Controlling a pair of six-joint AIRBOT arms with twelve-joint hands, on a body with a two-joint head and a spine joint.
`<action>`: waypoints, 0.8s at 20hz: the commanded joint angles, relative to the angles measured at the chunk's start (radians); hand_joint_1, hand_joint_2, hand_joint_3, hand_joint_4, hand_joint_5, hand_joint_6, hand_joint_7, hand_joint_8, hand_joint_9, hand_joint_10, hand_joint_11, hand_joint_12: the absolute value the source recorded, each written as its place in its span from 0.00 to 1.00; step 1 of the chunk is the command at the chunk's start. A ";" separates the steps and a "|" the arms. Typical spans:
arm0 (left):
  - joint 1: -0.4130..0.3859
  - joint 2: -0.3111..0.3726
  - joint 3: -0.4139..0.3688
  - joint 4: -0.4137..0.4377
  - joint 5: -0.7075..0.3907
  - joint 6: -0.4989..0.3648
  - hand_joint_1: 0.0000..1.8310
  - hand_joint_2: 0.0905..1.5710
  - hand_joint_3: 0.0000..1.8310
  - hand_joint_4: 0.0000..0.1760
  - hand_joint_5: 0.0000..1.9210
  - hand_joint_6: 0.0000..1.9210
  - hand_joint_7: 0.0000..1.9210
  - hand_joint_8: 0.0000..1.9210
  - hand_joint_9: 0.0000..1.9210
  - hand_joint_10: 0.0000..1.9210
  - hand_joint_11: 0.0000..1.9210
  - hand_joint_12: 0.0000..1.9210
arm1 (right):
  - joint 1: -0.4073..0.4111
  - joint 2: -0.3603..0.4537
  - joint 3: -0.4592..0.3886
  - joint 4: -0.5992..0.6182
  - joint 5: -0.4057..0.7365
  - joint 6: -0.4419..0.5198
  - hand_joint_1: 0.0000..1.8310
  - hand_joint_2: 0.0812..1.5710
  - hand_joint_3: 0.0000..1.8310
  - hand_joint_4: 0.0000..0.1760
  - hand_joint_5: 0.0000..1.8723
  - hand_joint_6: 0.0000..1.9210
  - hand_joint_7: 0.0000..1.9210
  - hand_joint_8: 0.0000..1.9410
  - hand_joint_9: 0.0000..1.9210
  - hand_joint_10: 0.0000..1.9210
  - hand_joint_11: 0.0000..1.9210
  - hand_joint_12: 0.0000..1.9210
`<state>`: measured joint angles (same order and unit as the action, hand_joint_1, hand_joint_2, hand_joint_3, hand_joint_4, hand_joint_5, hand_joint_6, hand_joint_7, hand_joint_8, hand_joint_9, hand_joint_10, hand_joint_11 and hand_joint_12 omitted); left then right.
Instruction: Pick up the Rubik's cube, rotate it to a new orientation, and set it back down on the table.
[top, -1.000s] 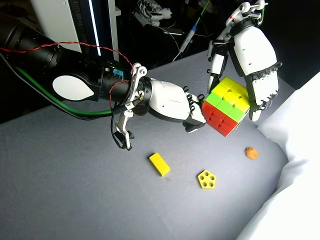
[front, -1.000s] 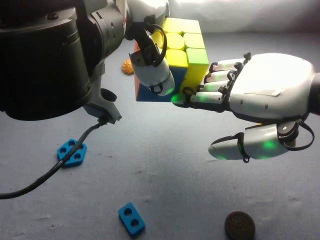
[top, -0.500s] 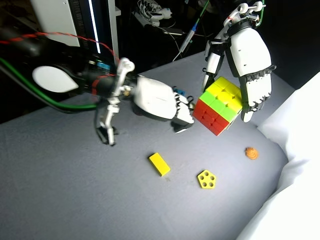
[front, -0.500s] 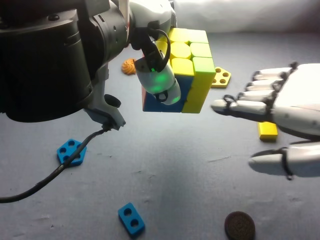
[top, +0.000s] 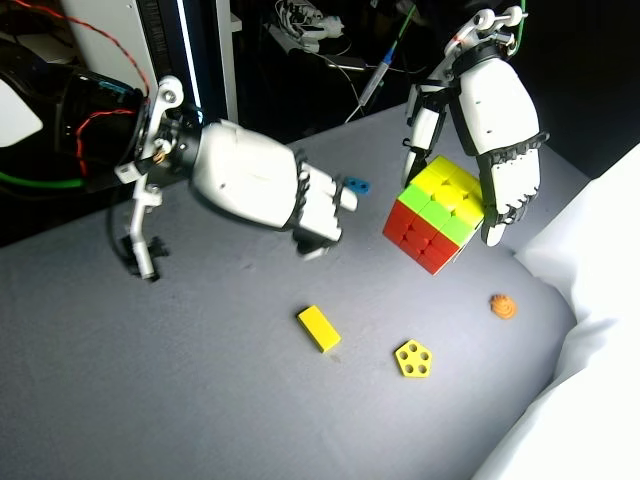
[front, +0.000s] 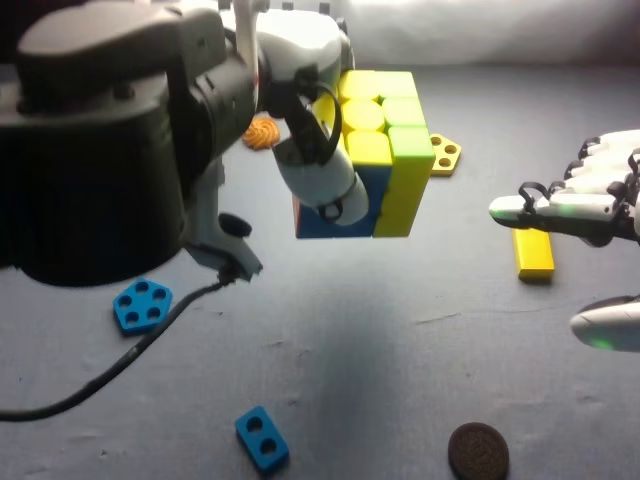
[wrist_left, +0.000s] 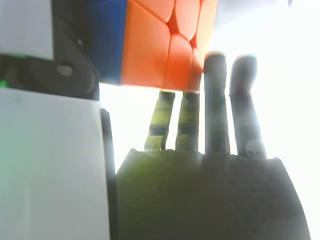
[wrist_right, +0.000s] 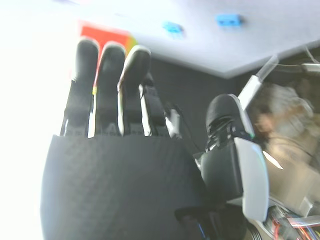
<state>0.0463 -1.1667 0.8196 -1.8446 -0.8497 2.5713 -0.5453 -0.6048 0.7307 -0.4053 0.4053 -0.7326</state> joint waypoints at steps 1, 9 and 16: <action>-0.002 0.016 -0.007 0.102 0.008 -0.026 0.56 0.89 0.00 0.08 0.26 0.88 0.25 0.96 0.16 0.99 0.13 1.00 | 0.021 0.001 -0.005 0.016 0.125 0.005 0.00 0.79 0.00 0.00 0.05 0.00 0.13 0.90 0.13 1.00 0.10 1.00; 0.124 0.045 -0.034 0.254 0.009 -0.233 0.55 0.90 0.00 0.08 0.25 0.90 0.23 0.98 0.16 1.00 0.14 1.00 | 0.030 0.001 -0.006 0.016 0.125 0.003 0.00 0.76 0.00 0.00 0.00 0.00 0.00 0.00 0.00 0.01 0.00 0.02; 0.262 0.045 -0.034 0.423 0.010 -0.454 0.57 0.88 0.00 0.05 0.27 0.86 0.27 0.94 0.16 0.98 0.13 1.00 | 0.032 0.001 -0.011 0.016 0.125 0.001 0.00 0.76 0.00 0.00 0.00 0.00 0.00 0.00 0.00 0.00 0.00 0.00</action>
<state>0.3256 -1.1301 0.7883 -1.4994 -0.8143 2.1220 -0.5262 -0.6086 0.7235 -0.4080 0.4263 -0.7338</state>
